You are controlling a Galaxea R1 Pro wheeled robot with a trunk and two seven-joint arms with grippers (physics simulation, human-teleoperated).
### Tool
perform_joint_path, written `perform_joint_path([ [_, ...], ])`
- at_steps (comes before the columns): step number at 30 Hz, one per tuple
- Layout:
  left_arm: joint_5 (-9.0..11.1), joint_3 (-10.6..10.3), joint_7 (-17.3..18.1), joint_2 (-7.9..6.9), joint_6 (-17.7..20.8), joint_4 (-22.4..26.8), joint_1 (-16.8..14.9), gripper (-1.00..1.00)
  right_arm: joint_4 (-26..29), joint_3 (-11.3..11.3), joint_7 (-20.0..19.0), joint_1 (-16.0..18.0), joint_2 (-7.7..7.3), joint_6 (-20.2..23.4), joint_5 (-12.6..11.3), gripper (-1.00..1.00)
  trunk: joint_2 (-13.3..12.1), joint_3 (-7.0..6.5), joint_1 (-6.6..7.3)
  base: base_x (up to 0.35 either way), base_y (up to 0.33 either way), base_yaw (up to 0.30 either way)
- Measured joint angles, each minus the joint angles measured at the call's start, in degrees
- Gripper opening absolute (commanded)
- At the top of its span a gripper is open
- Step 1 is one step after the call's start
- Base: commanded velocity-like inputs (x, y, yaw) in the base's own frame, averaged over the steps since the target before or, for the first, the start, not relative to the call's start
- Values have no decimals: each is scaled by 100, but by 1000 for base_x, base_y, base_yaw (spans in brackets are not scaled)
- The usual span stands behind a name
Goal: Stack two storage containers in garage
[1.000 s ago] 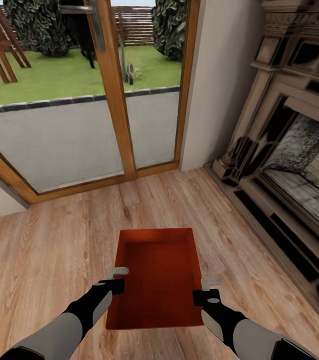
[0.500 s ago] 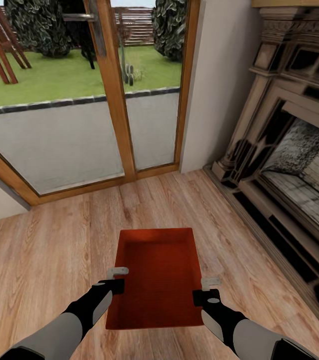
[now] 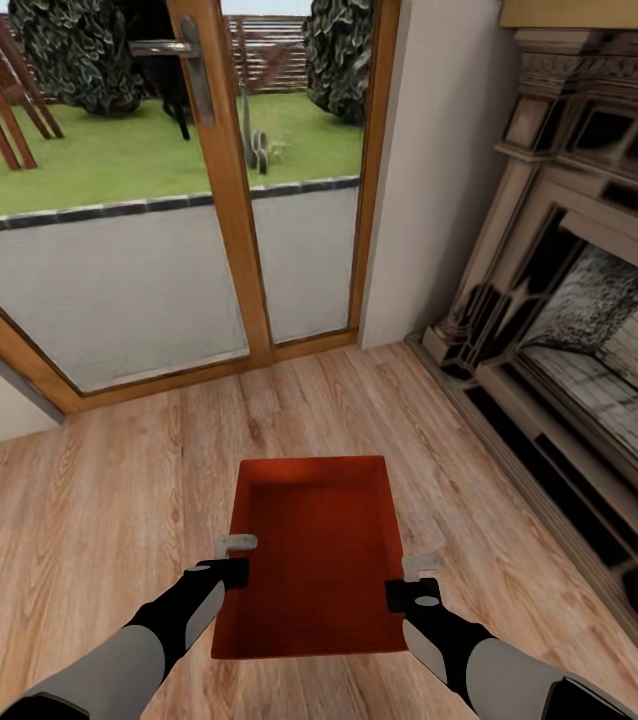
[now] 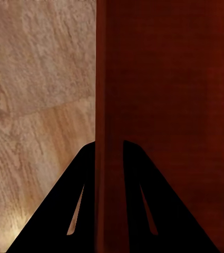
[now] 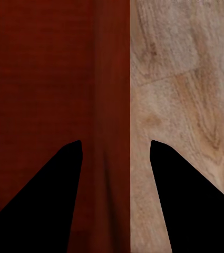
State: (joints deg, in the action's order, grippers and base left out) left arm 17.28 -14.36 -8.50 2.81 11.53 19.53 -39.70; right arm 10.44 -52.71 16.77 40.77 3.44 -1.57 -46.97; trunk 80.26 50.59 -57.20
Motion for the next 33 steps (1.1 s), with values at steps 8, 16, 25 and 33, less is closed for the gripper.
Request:
perform_joint_path([
  [8,-1,2,0,1,0,0,0,-100,0,-3,0,0,-1,-1,-4,-100,-321,-144,176,0,0,0],
  [16,0,1,0,0,0,0,0,-100,0,0,0,-1,0,-1,0,-100,-642,-287,351,0,0,0],
  [25,1,5,1,0,0,1,-1,-100,0,-10,-1,7,-1,4,-6,-100,-1003,-449,549,0,0,0],
  [33,-13,11,2,3,-1,4,-1,-100,0,-26,-1,6,-5,-5,-27,-100,-1324,-593,725,0,0,0],
])
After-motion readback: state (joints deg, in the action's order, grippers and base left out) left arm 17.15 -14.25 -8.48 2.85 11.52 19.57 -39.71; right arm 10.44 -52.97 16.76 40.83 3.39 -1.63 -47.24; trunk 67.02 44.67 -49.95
